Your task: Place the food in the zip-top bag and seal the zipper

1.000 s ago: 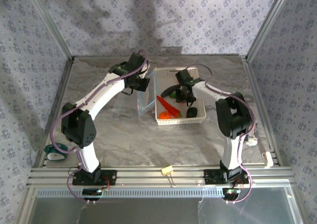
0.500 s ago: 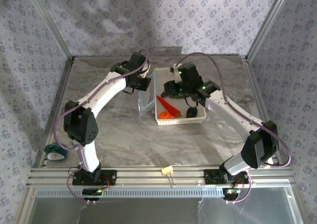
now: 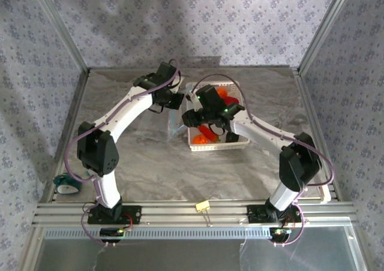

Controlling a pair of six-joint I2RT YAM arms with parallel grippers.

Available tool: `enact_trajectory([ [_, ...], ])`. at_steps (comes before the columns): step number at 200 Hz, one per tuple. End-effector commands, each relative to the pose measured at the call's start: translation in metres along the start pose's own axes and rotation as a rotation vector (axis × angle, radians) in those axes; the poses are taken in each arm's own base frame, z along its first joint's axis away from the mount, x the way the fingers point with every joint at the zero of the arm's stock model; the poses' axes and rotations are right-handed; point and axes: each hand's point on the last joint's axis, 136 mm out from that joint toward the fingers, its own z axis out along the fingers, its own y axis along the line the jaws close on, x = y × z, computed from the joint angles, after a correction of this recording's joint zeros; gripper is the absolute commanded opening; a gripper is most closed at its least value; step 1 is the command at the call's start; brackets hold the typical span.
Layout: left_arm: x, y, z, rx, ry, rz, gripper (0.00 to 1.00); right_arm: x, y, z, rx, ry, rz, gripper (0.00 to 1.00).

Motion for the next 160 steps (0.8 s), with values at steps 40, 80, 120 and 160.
enact_trajectory([
  [40, -0.014, -0.007, -0.029, 0.053, -0.068, -0.014, 0.00, -0.026, 0.010, 0.015, 0.000, -0.043, -0.050, 0.39],
  [80, -0.012, -0.006, -0.035, 0.062, -0.074, -0.019, 0.00, -0.023, -0.001, 0.027, 0.059, -0.016, -0.051, 0.44],
  [120, -0.010, -0.003, -0.042, 0.063, -0.082, -0.025, 0.00, -0.025, -0.005, 0.025, 0.087, -0.014, -0.055, 0.65],
  [160, -0.007, 0.000, -0.047, 0.074, -0.085, -0.047, 0.00, -0.032, -0.013, 0.002, 0.119, -0.045, -0.049, 0.65],
])
